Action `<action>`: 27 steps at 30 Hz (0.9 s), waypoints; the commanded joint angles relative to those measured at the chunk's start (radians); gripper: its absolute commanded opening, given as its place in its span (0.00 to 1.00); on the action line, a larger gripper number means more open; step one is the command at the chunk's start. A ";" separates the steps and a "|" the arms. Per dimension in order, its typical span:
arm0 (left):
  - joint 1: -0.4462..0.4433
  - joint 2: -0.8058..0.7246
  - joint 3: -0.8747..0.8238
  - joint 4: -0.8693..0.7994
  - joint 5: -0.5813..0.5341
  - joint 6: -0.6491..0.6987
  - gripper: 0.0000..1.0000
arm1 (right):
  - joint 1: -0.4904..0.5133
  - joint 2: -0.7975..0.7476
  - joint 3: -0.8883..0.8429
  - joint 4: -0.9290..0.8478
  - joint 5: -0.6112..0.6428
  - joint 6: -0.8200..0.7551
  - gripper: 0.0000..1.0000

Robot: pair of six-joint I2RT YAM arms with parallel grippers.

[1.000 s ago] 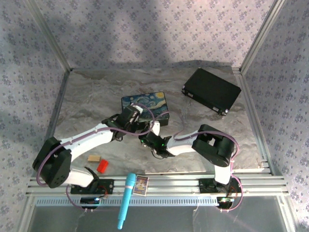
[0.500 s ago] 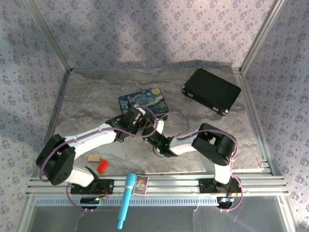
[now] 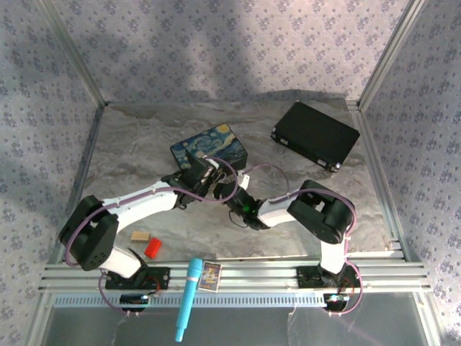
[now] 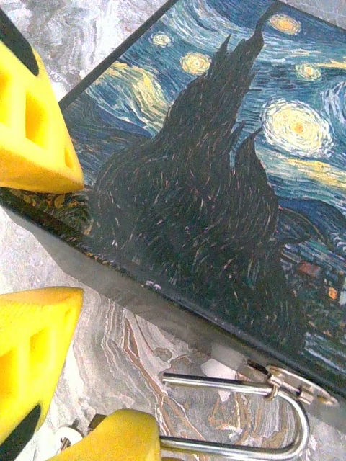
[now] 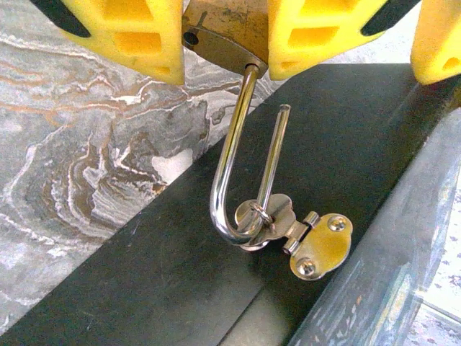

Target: Unlock the padlock with the key

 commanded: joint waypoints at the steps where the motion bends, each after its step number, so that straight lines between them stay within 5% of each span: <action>1: 0.008 0.038 -0.033 -0.162 0.025 0.003 0.40 | -0.037 -0.001 0.006 0.012 0.063 0.048 0.26; 14: 0.010 0.040 -0.037 -0.156 0.030 0.005 0.39 | -0.112 -0.008 -0.050 0.136 -0.005 0.016 0.26; 23: 0.011 0.040 -0.031 -0.162 0.018 -0.001 0.40 | -0.118 0.002 -0.031 0.074 -0.046 -0.039 0.27; 27: 0.011 0.016 -0.016 -0.171 0.012 -0.040 0.41 | -0.117 -0.012 0.003 -0.077 -0.102 -0.147 0.35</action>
